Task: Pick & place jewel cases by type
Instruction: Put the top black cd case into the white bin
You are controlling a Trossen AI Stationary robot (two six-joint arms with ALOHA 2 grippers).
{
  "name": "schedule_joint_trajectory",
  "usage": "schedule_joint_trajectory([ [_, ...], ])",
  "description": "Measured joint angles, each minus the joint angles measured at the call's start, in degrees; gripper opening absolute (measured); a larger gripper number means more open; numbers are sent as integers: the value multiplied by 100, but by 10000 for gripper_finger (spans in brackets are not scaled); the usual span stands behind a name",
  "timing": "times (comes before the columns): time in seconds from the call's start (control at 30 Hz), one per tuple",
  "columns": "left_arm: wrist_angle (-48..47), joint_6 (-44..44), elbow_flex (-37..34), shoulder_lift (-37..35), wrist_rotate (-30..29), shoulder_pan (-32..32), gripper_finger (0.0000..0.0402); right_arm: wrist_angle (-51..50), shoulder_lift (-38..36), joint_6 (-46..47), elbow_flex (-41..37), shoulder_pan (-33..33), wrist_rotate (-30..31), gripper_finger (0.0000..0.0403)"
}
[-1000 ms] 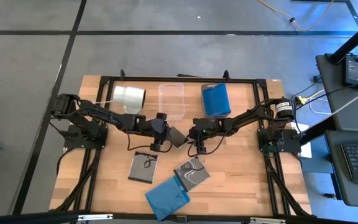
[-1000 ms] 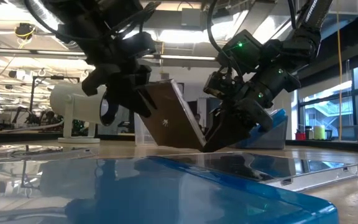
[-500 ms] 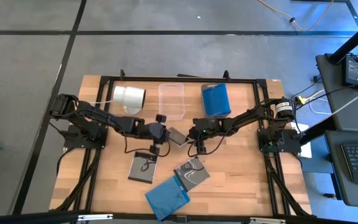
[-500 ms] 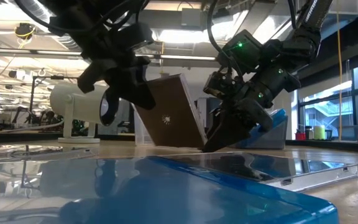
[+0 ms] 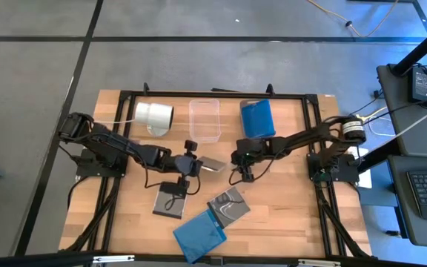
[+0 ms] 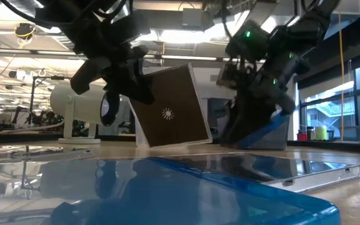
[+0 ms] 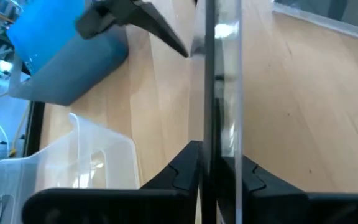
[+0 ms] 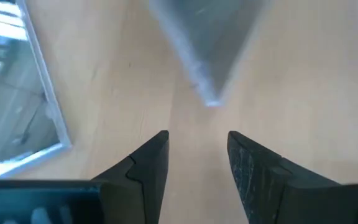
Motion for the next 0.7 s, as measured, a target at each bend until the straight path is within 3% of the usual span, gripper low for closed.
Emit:
schedule_joint_trajectory([
  [0.17,77,8,39,2,-296,-206,27,-272,-438,0,6,2,476,168],
  [0.4,77,163,254,2,-992,-496,24,-358,-877,-262,9,17,490,168],
  [0.53,75,235,431,2,-1805,-666,24,-388,-938,-251,15,17,488,168],
  [0.7,80,939,691,2,-3142,-891,24,-477,-919,-130,17,17,486,168],
])
